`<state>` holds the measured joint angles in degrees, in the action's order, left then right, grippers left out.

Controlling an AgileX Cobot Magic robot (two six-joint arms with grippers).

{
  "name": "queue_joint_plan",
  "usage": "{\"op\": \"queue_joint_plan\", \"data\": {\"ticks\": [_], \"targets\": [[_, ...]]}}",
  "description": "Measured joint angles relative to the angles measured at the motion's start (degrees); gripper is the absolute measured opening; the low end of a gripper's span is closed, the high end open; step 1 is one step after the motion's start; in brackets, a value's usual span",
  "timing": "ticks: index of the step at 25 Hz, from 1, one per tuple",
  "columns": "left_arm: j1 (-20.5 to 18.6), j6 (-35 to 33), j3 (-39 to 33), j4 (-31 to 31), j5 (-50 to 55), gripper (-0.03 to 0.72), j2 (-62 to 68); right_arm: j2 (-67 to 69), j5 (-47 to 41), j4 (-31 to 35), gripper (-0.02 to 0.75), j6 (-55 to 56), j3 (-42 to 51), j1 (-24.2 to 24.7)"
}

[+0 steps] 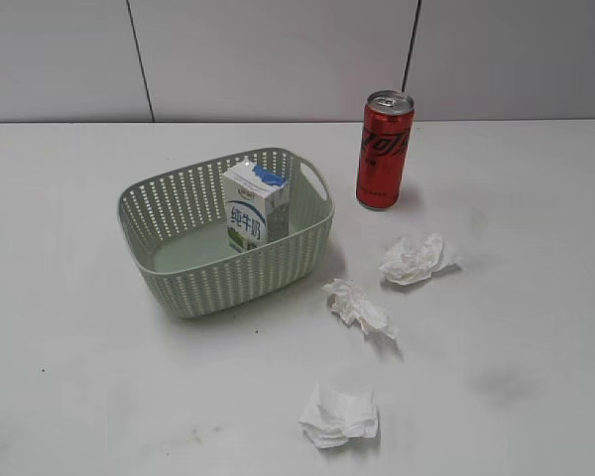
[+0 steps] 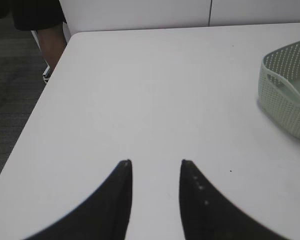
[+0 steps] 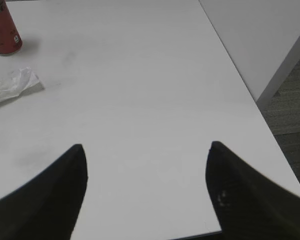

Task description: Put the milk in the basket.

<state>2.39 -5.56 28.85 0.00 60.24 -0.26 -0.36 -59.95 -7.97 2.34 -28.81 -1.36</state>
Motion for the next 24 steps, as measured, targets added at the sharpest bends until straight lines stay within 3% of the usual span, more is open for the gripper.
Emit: {"op": "queue_joint_plan", "data": {"ticks": [9, 24], "targets": [[0.0, 0.0, 0.0, 0.0, 0.0, 0.239, 0.0, 0.0, 0.0, 4.4, 0.572, -3.1, 0.0, 0.0], [0.0, 0.0, 0.0, 0.0, 0.0, 0.239, 0.0, 0.0, 0.0, 4.7, 0.570, -3.6, 0.0, 0.0]]}}
